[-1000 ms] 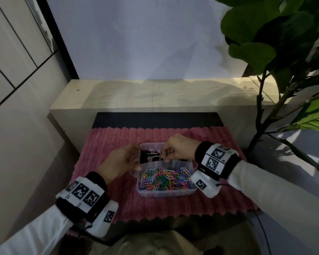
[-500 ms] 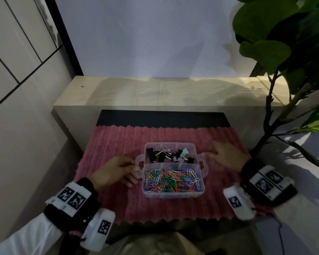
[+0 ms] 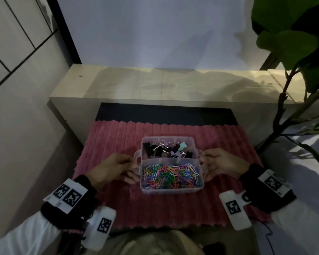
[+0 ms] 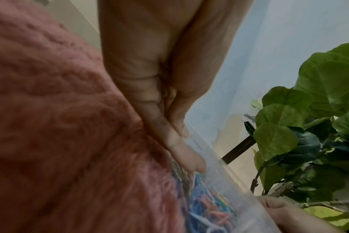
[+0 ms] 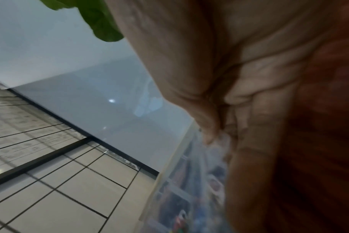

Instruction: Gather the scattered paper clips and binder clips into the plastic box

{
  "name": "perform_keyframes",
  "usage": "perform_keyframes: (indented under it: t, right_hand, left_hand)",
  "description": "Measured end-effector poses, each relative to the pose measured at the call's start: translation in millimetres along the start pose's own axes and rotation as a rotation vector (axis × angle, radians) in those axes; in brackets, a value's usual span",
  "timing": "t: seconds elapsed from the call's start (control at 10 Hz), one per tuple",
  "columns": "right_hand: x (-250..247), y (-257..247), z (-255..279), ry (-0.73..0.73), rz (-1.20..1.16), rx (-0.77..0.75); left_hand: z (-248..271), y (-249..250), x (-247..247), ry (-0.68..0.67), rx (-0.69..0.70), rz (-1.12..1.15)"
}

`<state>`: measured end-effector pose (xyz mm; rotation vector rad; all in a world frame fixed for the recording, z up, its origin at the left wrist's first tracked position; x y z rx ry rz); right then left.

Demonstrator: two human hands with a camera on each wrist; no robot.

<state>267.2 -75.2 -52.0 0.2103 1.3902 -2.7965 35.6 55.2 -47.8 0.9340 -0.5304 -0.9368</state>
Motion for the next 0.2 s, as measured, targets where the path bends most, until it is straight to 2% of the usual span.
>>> perform_keyframes:
  t: [0.1,0.2]
  right_hand:
    - [5.6,11.1,-0.3,0.007,-0.064,0.010]
    - [6.2,16.1,1.2,0.043,-0.135,0.004]
  left_hand:
    - [-2.3,-3.6,-1.6,0.010,-0.005,0.019]
    - [0.3,-3.9,-10.5,0.084,0.010,0.032]
Point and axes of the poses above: each hand's wrist, its own z-axis away from the middle knuckle, its own x-axis out of the palm, y = z × x, the point moved 7 cm from there along -z, towards the middle knuckle, and after that the axes turned 4 degrees about -y, right-handed, at the moved point
